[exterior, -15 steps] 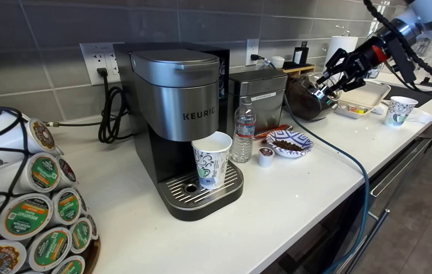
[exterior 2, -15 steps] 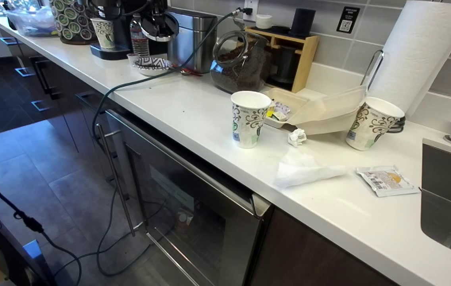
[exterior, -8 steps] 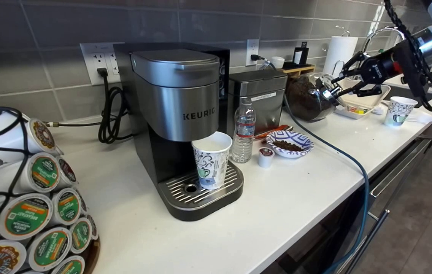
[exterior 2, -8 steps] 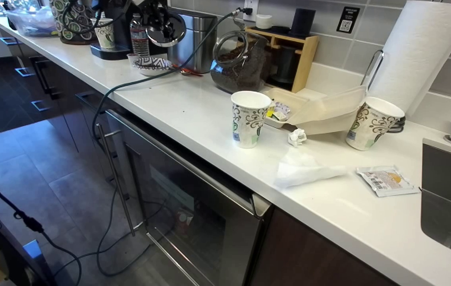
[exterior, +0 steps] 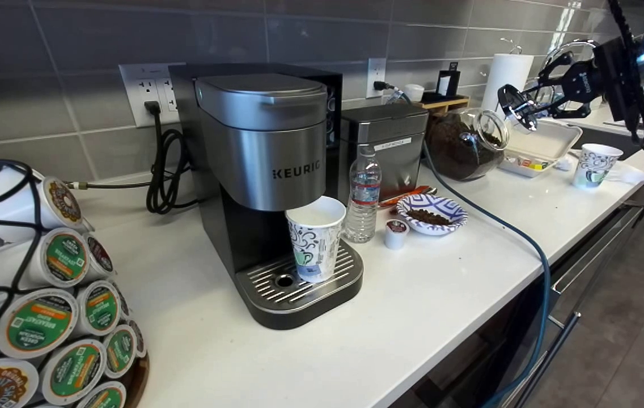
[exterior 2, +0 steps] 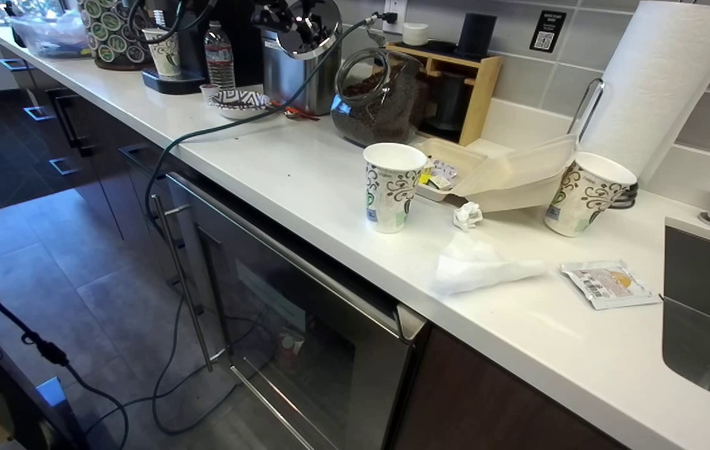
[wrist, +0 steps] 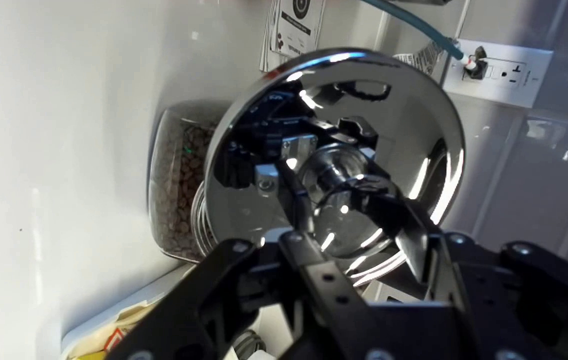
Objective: Pick up the lid from the counter and put it on the bottle
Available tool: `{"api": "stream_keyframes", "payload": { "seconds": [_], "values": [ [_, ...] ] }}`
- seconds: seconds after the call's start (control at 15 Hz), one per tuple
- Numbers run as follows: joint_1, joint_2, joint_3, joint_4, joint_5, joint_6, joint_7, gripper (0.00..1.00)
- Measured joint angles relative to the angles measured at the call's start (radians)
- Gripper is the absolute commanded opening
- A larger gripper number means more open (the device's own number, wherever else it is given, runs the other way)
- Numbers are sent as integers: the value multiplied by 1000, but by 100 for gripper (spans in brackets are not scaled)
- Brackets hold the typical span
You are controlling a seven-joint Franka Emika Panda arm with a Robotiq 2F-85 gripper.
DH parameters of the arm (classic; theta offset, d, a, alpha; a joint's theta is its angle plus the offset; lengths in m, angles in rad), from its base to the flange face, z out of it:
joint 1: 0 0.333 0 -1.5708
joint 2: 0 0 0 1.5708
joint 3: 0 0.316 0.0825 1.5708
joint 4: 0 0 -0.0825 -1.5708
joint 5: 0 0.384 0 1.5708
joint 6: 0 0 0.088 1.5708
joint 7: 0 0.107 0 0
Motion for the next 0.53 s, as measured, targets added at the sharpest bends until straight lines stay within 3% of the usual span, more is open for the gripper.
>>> {"api": "stream_keyframes", "payload": {
  "seconds": [0.07,0.53],
  "values": [
    [0,4,0,3,3,0,0,21],
    [1,91,1,83,54,75,32,21]
  ]
}}
